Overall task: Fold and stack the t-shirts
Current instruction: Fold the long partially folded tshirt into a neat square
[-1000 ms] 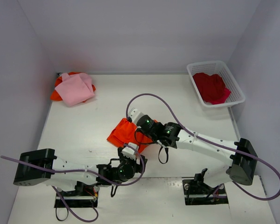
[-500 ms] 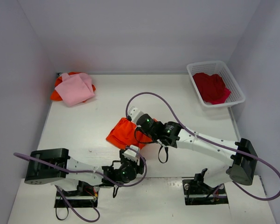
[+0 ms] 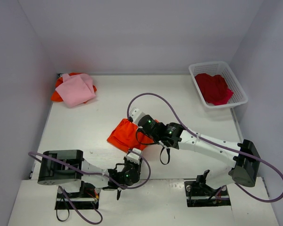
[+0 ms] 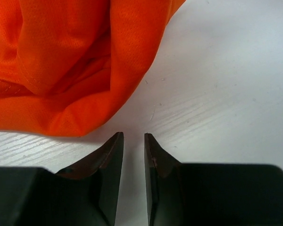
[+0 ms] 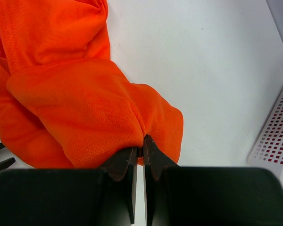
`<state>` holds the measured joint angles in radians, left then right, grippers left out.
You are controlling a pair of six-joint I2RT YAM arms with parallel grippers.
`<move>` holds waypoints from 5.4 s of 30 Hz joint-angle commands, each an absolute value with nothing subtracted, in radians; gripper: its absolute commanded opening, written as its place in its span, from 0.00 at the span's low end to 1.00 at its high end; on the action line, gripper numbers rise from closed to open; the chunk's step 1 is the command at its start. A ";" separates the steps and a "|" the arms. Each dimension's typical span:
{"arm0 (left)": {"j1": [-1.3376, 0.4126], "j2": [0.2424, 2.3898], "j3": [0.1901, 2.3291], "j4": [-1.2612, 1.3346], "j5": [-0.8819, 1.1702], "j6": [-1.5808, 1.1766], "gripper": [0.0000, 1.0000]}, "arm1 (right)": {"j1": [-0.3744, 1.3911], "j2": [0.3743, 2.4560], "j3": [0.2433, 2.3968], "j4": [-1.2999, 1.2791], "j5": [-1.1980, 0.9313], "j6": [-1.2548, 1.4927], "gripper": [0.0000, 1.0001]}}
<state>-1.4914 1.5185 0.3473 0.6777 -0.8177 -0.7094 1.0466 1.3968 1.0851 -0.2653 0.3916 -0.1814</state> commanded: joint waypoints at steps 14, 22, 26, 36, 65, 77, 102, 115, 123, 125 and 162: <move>-1.586 1.511 0.411 0.600 -1.066 -0.719 0.52 | 1.037 1.342 1.094 -0.238 0.419 -0.184 0.00; -1.623 1.489 0.410 0.477 -1.242 -0.736 0.64 | 1.031 1.348 1.098 -0.236 0.408 -0.181 0.00; -1.623 1.520 0.417 0.472 -1.291 -0.729 0.64 | 1.031 1.345 1.092 -0.235 0.405 -0.181 0.00; -1.623 1.635 0.456 0.670 -1.335 -0.528 0.40 | 1.031 1.354 1.098 -0.235 0.390 -0.176 0.00; -1.497 1.749 0.457 1.149 -1.074 -0.120 0.00 | 1.032 1.298 1.100 -0.262 0.413 -0.178 0.00; -1.562 1.877 0.568 1.137 -1.098 -0.175 0.00 | 1.029 1.351 1.132 -0.261 0.390 -0.183 0.00; -1.566 1.957 0.630 1.170 -1.074 -0.192 0.00 | 1.138 1.571 1.253 -0.235 0.307 -0.115 0.00; -1.565 1.977 0.632 1.183 -1.088 -0.195 0.00 | 1.242 1.637 1.261 -0.236 0.285 -0.045 0.00; -1.565 1.980 0.626 1.186 -1.092 -0.202 0.00 | 1.296 1.683 1.247 -0.232 0.262 -0.002 0.00; -1.565 1.982 0.626 1.186 -1.092 -0.204 0.00 | 1.313 1.700 1.250 -0.229 0.255 0.024 0.00; -1.565 1.982 0.624 1.189 -1.114 -0.212 0.00 | 1.459 1.767 1.289 -0.202 0.413 0.140 1.00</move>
<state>-1.5707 1.9991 0.5911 1.1206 -1.0969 -0.1978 1.4315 1.8549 1.2392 -0.2028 0.3386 0.1307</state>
